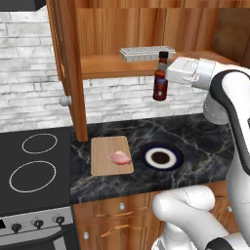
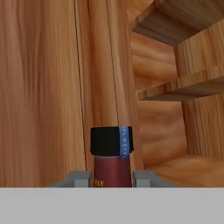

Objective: Pick the steak from the plate and place it on the cutting board. Then pick the condiment bottle from the cabinet and place it next to the cutting board.

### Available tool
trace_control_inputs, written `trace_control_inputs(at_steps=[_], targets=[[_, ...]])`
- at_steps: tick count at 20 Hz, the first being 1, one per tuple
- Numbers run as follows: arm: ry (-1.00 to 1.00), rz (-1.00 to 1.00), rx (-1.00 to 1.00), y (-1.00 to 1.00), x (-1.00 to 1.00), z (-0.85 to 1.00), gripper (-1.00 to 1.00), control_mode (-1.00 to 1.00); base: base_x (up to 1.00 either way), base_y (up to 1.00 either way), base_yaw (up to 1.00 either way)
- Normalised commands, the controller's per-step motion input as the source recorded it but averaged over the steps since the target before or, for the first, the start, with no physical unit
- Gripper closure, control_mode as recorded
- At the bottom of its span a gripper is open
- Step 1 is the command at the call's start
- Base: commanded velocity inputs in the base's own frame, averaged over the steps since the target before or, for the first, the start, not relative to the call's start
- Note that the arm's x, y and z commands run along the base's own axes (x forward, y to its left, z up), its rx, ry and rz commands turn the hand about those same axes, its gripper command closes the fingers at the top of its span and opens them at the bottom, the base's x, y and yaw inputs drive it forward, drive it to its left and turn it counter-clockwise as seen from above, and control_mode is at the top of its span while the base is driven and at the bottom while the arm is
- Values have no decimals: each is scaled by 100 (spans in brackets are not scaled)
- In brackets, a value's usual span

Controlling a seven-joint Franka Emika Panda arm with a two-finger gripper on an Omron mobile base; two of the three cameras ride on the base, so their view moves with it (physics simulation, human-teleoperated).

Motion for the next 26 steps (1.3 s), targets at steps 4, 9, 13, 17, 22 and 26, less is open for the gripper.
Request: trace_control_inputs(at_steps=[4, 9, 13, 17, 22, 26], targets=[[4, 0, 0, 0, -66, -26, 100, -100, 0, 0, 0], [3, 0, 0, 0, -57, -38, 100, -100, 0, 0, 0], [2, 0, 0, 0, -54, -40, 100, -100, 0, 0, 0], [0, 0, 0, -1, -32, -45, 100, -100, 0, 0, 0], [0, 0, 0, -6, -10, -33, 100, -100, 0, 0, 0], [0, 0, -1, -12, -10, -30, 100, -100, 0, 0, 0]])
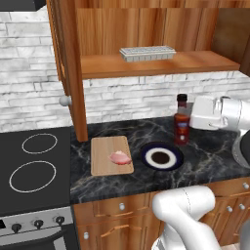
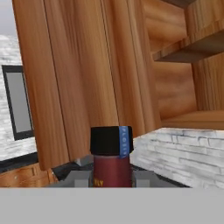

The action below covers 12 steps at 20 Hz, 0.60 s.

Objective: Pick the steak from the plate and place it on the cutting board. Then pick the condiment bottle from the cabinet and place it next to the cutting board.

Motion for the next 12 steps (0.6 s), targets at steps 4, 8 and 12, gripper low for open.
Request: trace_control_inputs(at_steps=[4, 8, 12], targets=[[-3, 0, -1, -5, -16, -47, 100, -100, 0, 0, 0], [-7, 0, 0, 0, -14, -56, 100, -100, 0, 0, 0], [-11, 2, 0, 0, -16, -59, 100, -100, 0, 0, 0]])
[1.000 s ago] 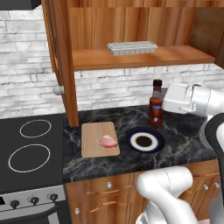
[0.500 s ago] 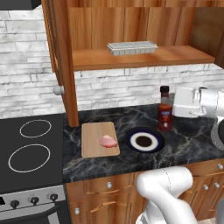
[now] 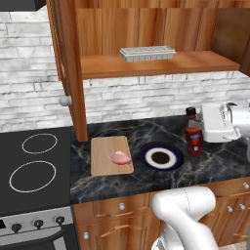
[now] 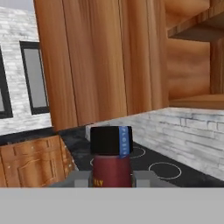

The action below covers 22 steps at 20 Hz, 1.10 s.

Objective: Pick the steak from the plate and place it on the cutting board. Then pick the condiment bottle from the cabinet and place it next to the cutting board.

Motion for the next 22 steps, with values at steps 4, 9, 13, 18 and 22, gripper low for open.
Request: trace_control_inputs(at_steps=[4, 9, 13, 18, 22], targets=[[-9, 1, 1, 0, -6, -59, 100, -100, 0, 0, 0], [-8, 0, 6, 0, -3, -59, 100, -100, 0, 0, 0], [-6, 0, 9, 0, 0, -51, 100, -100, 0, 0, 0], [-5, 0, 10, 0, 0, -39, 100, -100, 0, 0, 0], [-3, 0, 11, -3, 0, -33, 100, -100, 0, 0, 0]])
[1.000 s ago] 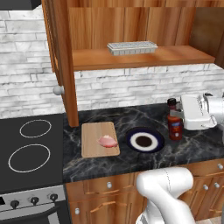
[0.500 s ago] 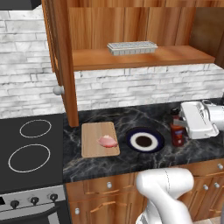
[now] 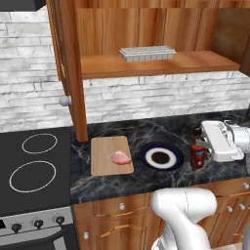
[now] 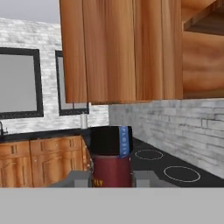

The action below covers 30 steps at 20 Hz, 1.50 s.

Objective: Pick the steak from the plate and place it on the cutting board. Then pick the condiment bottle from the cabinet and place it next to the cutting board.

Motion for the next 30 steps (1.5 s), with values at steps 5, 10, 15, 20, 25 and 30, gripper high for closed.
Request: trace_control_inputs(at_steps=[5, 10, 15, 20, 25, 30], targets=[[-2, 0, 8, -9, -1, -16, 100, -100, 0, 0, 0], [-1, 0, 1, -11, -3, 0, 100, -100, 0, 0, 0], [0, 0, 0, -12, -1, -1, 100, -100, 0, 0, 0], [0, 0, 0, -15, 0, -7, 100, -100, 0, 0, 0], [0, 0, 0, -16, 0, -14, 100, -100, 0, 0, 0], [-2, 0, 0, -21, 4, -21, 100, -100, 0, 0, 0]])
